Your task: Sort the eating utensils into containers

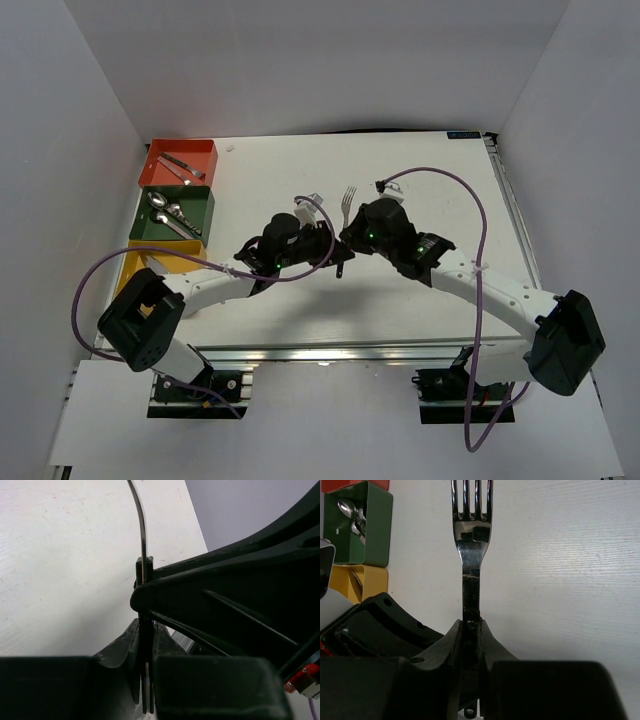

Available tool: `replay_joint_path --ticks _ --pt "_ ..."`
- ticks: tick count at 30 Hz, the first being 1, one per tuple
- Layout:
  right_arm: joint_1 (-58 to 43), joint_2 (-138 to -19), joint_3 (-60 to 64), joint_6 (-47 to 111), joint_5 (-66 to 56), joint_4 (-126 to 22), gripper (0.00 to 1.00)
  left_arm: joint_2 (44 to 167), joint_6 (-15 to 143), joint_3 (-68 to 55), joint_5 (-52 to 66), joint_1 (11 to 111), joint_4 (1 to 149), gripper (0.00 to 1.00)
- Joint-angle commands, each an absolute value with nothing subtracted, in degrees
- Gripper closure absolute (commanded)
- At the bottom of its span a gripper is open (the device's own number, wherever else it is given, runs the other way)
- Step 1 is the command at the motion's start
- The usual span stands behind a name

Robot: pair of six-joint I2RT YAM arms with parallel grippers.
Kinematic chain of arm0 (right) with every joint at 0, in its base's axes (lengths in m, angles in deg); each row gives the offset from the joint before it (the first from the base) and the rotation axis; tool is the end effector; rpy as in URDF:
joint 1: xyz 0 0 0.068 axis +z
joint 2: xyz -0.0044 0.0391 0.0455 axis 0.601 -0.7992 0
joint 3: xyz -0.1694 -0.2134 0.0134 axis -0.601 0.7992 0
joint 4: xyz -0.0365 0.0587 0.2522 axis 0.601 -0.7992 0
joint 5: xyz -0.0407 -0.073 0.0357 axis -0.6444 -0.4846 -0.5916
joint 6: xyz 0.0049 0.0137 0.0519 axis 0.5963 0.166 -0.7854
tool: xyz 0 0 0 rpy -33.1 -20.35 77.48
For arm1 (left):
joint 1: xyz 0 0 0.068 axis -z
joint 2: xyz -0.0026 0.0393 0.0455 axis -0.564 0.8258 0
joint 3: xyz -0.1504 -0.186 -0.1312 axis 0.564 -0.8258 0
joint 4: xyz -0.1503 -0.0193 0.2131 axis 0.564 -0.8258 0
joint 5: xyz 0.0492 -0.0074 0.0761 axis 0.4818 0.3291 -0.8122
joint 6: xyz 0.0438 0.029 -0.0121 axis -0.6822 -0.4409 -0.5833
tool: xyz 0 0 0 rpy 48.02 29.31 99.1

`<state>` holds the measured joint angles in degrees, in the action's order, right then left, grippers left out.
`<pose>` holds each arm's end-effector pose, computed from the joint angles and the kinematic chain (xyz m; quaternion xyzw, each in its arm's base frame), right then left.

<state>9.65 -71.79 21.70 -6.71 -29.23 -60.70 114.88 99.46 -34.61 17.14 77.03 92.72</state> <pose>0.2114 0.2092 0.2960 0.0640 0.8490 0.2835 0.4413 0.2295 -0.2268 0.2228 0.0568 0.8170 -0.4880 0.3019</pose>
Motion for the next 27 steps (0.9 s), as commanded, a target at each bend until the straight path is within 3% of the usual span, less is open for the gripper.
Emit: replay_joint_path --ticks 1,2,3,4,5,11,14,20,27 --pt "9.9 -70.7 20.4 -7.0 -30.3 -57.5 1.00 115.0 99.4 -32.5 19.1 77.8 94.4 0.99" --pt "9.8 -70.7 19.5 -6.7 -31.8 -59.2 0.94 114.2 98.4 -32.0 18.4 77.8 92.5 1.00" --pt "9.6 -70.4 19.1 -6.5 -33.2 -60.5 0.63 113.4 97.5 -31.3 16.6 77.8 90.2 1.00" --pt "9.3 -69.9 18.7 -6.6 -34.7 -62.4 0.22 112.3 96.5 -30.5 10.5 77.7 87.3 1.00" --pt "7.2 -69.4 18.3 -6.8 -35.4 -65.9 0.11 110.6 94.7 -28.2 7.2 77.4 80.4 1.00" --pt "-6.4 -61.2 23.5 -5.8 -32.6 -72.4 0.11 108.6 99.0 -23.4 -0.2 60.9 64.7 1.00" --pt "-8.1 -57.7 26.8 -1.4 -28.7 -71.4 0.11 109.6 99.5 -18.3 -4.5 50.8 60.4 1.00" --pt "-8.1 -54.6 29.9 4.6 -23.5 -71.4 0.11 126.5 100.6 1.9 -1.5 32.1 55.8 1.00" --pt "-8.1 -51.1 34.2 7.4 -17.0 -69.0 0.11 153.5 95.5 38.4 -2.3 25.5 43.1 1.00"
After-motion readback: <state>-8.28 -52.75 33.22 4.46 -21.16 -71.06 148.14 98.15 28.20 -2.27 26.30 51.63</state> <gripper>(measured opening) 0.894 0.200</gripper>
